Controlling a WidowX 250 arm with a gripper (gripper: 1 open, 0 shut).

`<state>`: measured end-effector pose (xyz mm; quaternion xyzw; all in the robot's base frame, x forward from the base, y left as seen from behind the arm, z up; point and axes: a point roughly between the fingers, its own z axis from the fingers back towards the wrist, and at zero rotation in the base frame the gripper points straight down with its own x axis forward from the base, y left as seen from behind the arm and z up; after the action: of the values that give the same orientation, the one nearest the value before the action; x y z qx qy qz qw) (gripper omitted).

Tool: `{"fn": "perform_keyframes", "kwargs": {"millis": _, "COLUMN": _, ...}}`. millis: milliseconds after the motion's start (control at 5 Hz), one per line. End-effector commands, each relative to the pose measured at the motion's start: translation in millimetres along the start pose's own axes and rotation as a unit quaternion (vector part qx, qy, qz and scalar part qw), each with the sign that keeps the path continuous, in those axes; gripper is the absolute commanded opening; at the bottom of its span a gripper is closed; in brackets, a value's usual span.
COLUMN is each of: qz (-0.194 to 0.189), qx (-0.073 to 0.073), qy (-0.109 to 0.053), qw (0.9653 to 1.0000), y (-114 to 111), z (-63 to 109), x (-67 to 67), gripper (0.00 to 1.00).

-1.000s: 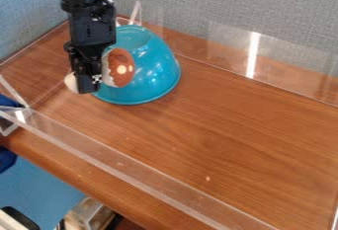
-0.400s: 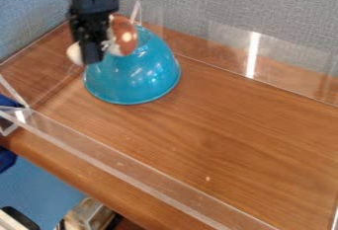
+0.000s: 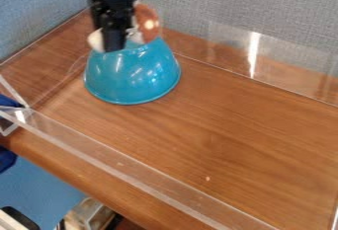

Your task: Put the mushroom in the blue bowl

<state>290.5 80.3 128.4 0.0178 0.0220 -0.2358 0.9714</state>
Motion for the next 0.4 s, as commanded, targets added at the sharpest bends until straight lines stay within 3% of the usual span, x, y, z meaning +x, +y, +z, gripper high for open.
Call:
{"fn": "perform_keyframes", "kwargs": {"millis": 0, "qz": 0.006, "qx": 0.016, "qy": -0.014, "qw": 0.9998, "y": 10.3, "z": 9.7, "x": 7.7, "gripper": 0.00}}
{"fn": "perform_keyframes", "kwargs": {"millis": 200, "qz": 0.013, "qx": 0.012, "qy": -0.006, "qw": 0.9998, "y": 19.5, "z": 0.3, "x": 6.3, "gripper": 0.00}}
